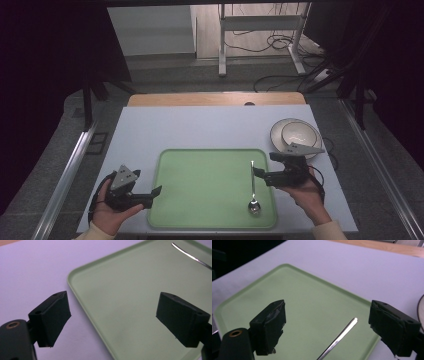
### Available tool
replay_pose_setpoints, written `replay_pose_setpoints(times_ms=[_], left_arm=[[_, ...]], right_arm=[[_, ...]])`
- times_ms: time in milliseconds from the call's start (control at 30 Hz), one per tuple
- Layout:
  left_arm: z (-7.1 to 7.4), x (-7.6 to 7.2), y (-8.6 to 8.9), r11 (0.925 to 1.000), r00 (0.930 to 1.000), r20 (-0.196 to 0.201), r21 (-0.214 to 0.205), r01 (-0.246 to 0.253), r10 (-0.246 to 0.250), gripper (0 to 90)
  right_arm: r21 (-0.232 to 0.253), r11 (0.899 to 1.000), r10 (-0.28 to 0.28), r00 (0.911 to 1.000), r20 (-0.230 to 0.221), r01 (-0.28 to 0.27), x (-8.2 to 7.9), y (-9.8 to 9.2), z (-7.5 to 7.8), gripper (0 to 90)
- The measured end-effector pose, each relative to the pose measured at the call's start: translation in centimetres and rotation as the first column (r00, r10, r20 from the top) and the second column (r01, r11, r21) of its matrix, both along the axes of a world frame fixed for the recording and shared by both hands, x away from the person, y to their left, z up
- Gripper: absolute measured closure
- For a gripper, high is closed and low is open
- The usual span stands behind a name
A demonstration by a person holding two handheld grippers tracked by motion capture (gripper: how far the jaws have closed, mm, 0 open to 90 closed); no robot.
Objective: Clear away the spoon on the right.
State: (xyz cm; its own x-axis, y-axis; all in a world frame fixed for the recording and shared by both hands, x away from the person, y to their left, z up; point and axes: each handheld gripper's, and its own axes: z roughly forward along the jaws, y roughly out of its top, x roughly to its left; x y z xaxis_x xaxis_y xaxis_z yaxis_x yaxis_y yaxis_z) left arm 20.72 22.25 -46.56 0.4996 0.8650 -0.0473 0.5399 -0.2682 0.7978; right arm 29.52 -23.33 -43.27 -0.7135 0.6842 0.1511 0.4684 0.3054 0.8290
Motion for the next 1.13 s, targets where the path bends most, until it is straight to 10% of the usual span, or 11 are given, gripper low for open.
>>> replay_pose_setpoints(times_ms=[533,1133], left_arm=[[0.2,-0.2,0.3,0.9997,1.0,0.006,-0.022,-0.007,0.007,10.6],[0.1,0.0,0.2,0.9999,0.9999,0.004,-0.006,-0.013,0.014,10.0]], right_arm=[[0.04,0.992,-0.116,0.9932,-0.006,0.117,-4.6,-7.0,-1.2,15.7],[0.004,0.995,-0.099,0.9951,-0.002,0.099,-4.3,-6.6,-1.7,16.1]])
